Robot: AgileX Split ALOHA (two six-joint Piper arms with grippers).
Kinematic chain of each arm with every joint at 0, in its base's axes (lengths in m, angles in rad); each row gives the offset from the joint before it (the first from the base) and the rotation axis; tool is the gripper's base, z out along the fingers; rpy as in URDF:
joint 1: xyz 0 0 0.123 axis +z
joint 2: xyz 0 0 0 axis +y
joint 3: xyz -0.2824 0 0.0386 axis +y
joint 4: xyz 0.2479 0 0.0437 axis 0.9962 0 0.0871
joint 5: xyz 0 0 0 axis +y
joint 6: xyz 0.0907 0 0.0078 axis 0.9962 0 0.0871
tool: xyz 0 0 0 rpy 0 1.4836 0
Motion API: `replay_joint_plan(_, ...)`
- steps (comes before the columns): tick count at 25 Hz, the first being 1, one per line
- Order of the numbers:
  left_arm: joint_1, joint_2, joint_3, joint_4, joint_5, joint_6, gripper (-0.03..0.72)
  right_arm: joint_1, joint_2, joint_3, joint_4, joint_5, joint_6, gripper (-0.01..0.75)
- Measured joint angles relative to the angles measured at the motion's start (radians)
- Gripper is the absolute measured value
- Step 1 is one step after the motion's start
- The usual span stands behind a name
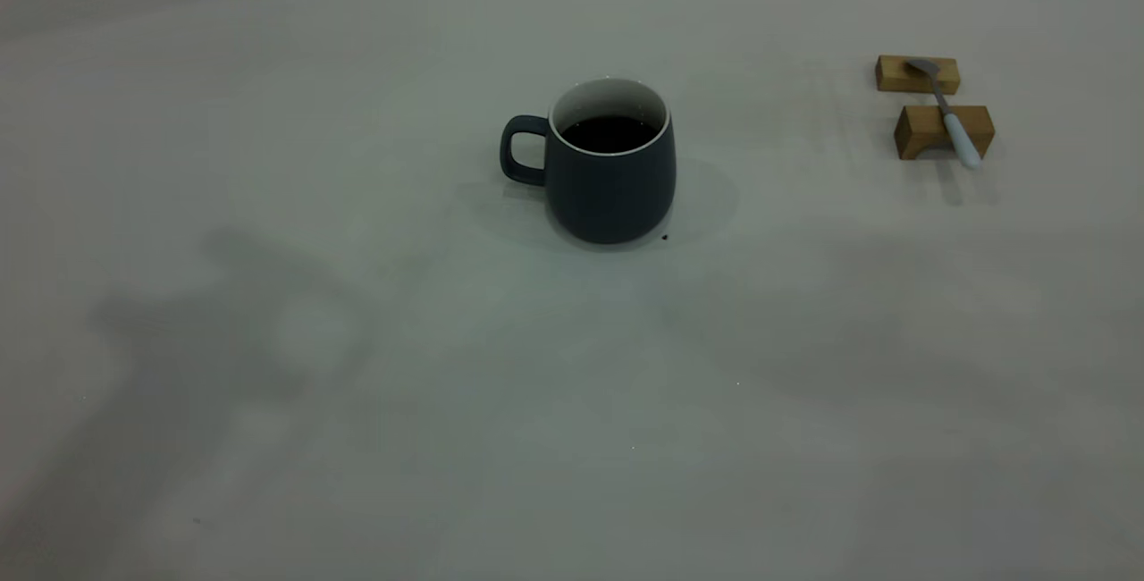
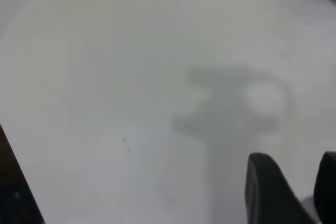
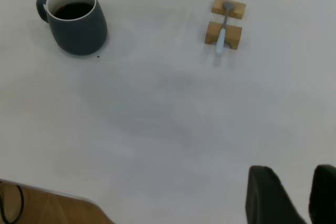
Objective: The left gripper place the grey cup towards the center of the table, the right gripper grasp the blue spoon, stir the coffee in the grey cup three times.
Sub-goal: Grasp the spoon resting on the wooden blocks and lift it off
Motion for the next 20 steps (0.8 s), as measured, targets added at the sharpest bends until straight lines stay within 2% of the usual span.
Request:
replay_joint_plan(5, 0.002, -0.267, 0.26, -0.018, 0.0, -0.085, 0.281, 0.0, 0.0, 0.0, 0.0, 0.0, 0.0, 0.24)
replay_joint_plan(7, 0.028, -0.376, 0.382, -0.04, 0.0, -0.132, 0.281, 0.0, 0.0, 0.0, 0.0, 0.0, 0.0, 0.24)
replay_joint_plan(9, 0.085, -0.48, 0.494, -0.069, 0.0, -0.167, 0.281, 0.0, 0.0, 0.0, 0.0, 0.0, 0.0, 0.24)
replay_joint_plan(14, 0.292, -0.771, 0.74, -0.092, 0.0, -0.155, 0.279, 0.0, 0.0, 0.0, 0.0, 0.0, 0.0, 0.24)
replay_joint_plan(17, 0.364, -0.929, 0.826, -0.106, -0.005, -0.128, 0.279, 0.0, 0.0, 0.0, 0.0, 0.0, 0.0, 0.24)
replay_joint_plan(20, 0.393, -1.065, 0.877, -0.122, -0.006, -0.117, 0.279, 0.0, 0.0, 0.0, 0.0, 0.0, 0.0, 0.24)
